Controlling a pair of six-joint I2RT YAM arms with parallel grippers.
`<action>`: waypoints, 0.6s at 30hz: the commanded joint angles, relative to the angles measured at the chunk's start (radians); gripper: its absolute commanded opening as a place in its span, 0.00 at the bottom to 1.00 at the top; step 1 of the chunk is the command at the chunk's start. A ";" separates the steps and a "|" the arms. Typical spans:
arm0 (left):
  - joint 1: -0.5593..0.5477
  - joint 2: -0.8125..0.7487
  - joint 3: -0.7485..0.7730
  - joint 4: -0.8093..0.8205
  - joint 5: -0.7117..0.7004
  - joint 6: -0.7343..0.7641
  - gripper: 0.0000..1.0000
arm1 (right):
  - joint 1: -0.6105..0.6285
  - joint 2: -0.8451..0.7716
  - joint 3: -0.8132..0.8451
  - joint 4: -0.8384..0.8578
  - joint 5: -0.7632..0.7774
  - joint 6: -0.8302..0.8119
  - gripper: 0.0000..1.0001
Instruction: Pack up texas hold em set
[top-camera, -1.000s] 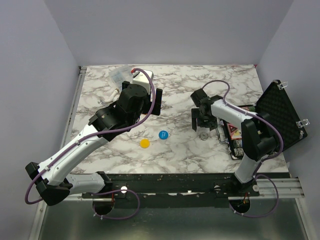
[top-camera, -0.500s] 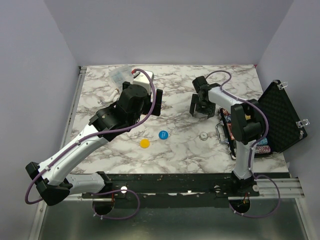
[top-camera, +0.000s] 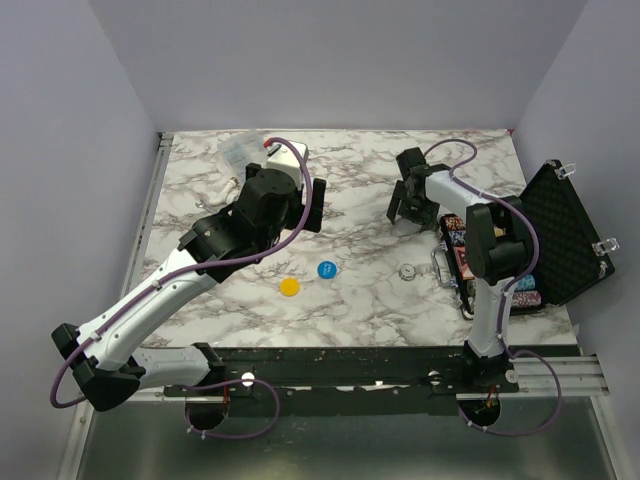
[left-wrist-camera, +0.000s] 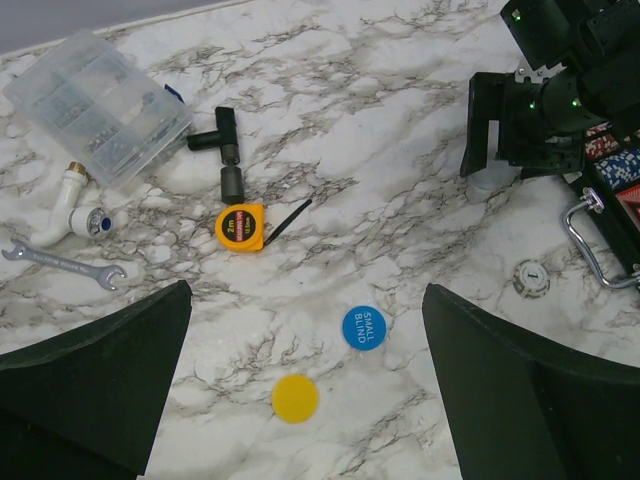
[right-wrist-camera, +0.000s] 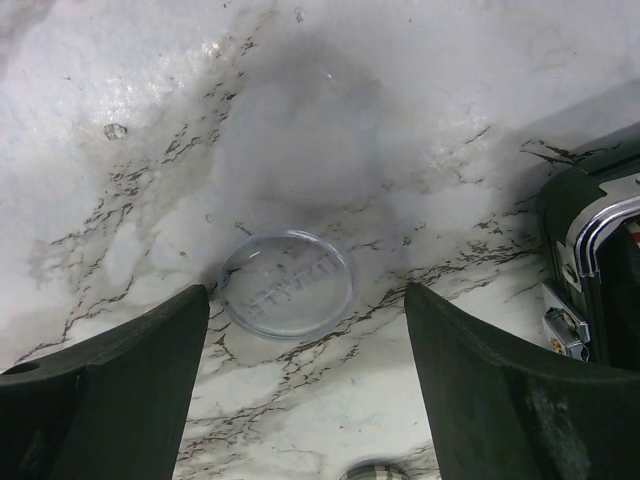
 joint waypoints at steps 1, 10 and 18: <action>-0.004 0.009 -0.007 0.018 0.019 0.010 0.98 | 0.000 0.025 0.003 0.027 0.030 0.031 0.81; -0.003 0.012 -0.006 0.015 0.020 0.009 0.98 | 0.001 0.042 0.012 0.037 0.030 0.025 0.77; -0.003 0.015 -0.008 0.017 0.020 0.010 0.98 | 0.009 0.062 -0.006 0.042 0.040 0.028 0.76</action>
